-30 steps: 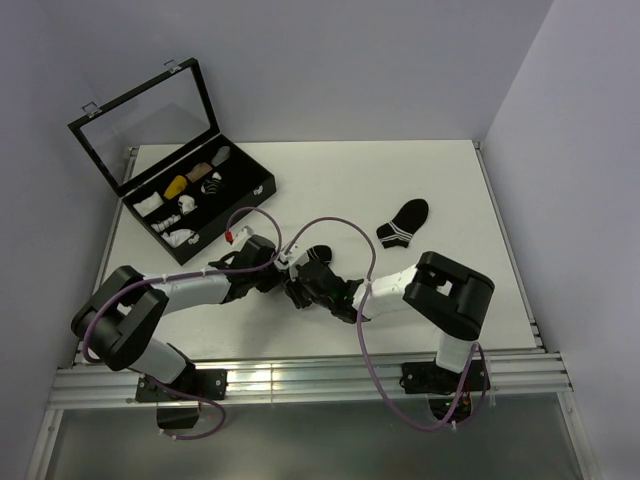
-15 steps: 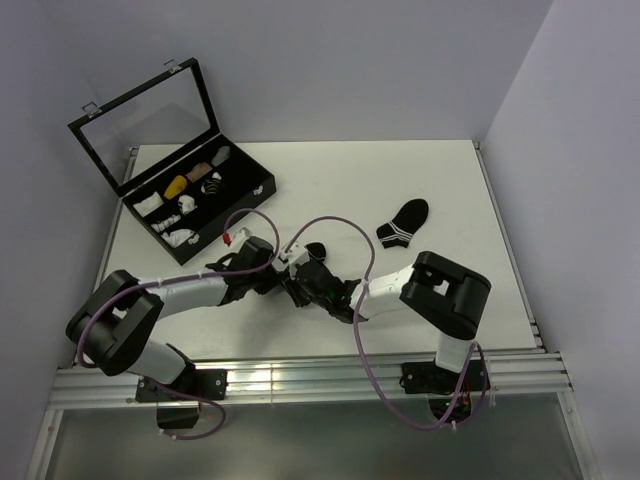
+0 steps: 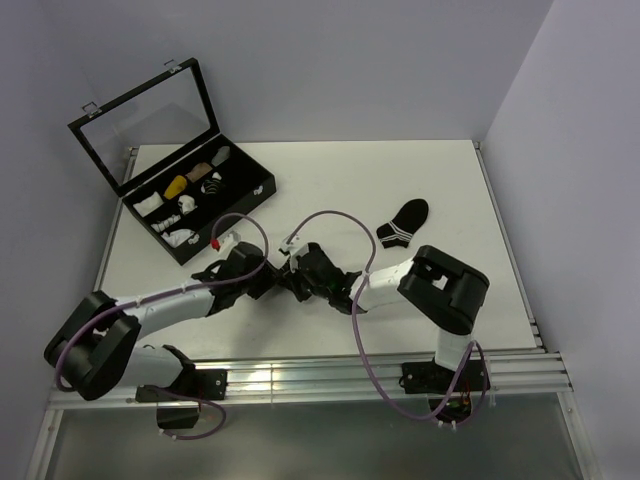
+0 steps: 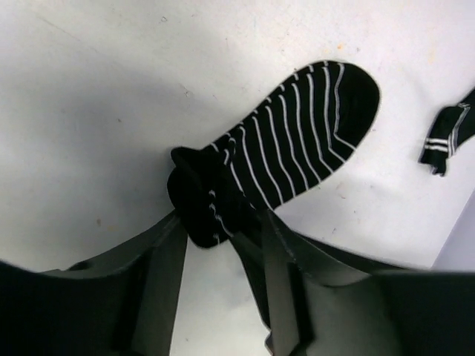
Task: Roll the socks
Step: Roll the sock at the center of the board.
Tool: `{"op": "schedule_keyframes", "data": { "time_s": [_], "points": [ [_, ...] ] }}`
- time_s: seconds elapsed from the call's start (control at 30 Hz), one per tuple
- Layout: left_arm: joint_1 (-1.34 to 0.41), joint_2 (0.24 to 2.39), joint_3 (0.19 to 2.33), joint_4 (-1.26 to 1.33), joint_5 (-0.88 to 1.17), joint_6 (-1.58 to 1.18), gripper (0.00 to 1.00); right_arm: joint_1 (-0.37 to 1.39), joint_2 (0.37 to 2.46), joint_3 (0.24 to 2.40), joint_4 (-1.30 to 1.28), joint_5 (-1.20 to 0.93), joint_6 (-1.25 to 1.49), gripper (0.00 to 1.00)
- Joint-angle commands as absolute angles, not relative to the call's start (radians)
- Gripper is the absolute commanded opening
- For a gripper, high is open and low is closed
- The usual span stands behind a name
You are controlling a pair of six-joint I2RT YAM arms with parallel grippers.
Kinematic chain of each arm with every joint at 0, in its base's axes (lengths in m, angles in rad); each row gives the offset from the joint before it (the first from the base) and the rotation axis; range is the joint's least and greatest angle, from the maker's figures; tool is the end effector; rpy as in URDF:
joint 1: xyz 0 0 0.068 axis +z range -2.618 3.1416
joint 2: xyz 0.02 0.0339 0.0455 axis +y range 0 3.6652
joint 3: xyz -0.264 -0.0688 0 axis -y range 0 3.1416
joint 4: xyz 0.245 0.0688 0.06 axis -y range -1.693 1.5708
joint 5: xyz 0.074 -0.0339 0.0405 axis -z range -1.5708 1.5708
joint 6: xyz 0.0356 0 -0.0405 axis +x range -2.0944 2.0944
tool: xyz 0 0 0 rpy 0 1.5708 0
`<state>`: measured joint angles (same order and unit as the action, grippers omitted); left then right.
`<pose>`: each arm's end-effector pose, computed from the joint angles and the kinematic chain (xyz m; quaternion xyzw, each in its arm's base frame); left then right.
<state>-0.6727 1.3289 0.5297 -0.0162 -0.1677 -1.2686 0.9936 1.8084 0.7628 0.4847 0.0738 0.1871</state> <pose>0.1956 -0.1483 0.1566 -0.3014 0.8764 -0.2593 0.2718 0.1930 0.2915 0.1299 -0.3268 0.8115 0.2423 0.4196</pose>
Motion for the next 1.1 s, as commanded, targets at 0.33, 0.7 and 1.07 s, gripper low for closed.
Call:
{"op": "schedule_keyframes", "data": {
  "time_s": [0.33, 0.7, 1.07],
  "points": [
    [-0.669, 1.049, 0.356, 0.106, -0.261, -1.264, 0.7, 0.767, 1.887, 0.83, 0.374, -0.607, 0.426, 0.0],
    [-0.672, 1.176, 0.33, 0.239, -0.143, -1.209, 0.71, 0.667, 1.986, 0.873, 0.419, -0.756, 0.617, 0.0],
    [-0.673, 1.33, 0.354, 0.287, -0.146, -1.209, 0.65, 0.635, 2.045, 0.891, 0.422, -0.807, 0.663, 0.0]
  ]
}}
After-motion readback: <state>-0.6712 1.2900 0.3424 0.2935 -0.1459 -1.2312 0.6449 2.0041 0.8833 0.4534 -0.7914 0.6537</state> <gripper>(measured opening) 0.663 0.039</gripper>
